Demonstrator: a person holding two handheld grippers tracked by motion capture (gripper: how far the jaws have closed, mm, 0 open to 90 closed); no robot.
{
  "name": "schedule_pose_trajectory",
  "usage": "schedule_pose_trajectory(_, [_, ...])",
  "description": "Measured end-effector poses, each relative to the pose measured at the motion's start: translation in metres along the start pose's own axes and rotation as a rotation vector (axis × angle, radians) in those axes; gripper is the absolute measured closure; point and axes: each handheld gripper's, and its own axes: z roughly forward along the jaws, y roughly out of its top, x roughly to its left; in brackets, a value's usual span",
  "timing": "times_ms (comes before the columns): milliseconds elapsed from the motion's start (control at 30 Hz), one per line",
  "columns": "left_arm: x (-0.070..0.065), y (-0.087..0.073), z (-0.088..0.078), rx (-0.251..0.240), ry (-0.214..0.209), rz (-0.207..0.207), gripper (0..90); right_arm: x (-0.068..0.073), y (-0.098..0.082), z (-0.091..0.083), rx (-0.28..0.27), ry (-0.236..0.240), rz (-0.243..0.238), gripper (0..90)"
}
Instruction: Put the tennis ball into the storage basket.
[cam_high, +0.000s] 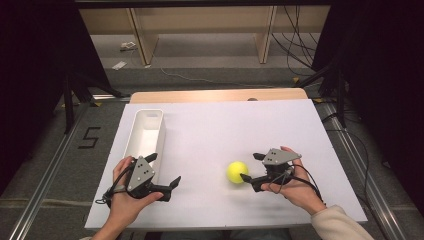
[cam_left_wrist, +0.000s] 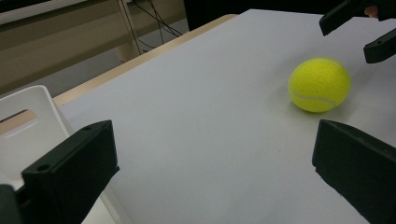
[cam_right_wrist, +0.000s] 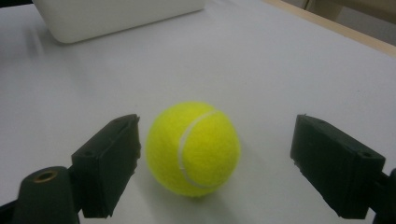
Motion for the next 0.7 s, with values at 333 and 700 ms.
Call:
schedule_pose_trajectory(333, [0.0, 0.0, 0.0, -0.001, -0.001, 0.0, 0.0, 0.007, 0.003, 0.018, 0.031, 0.017, -0.024, 16.6])
schedule_pose_trajectory(700, [0.0, 0.0, 0.0, -0.001, -0.001, 0.001, 0.0, 0.009, 0.001, 0.035, 0.068, 0.033, -0.031, 16.6])
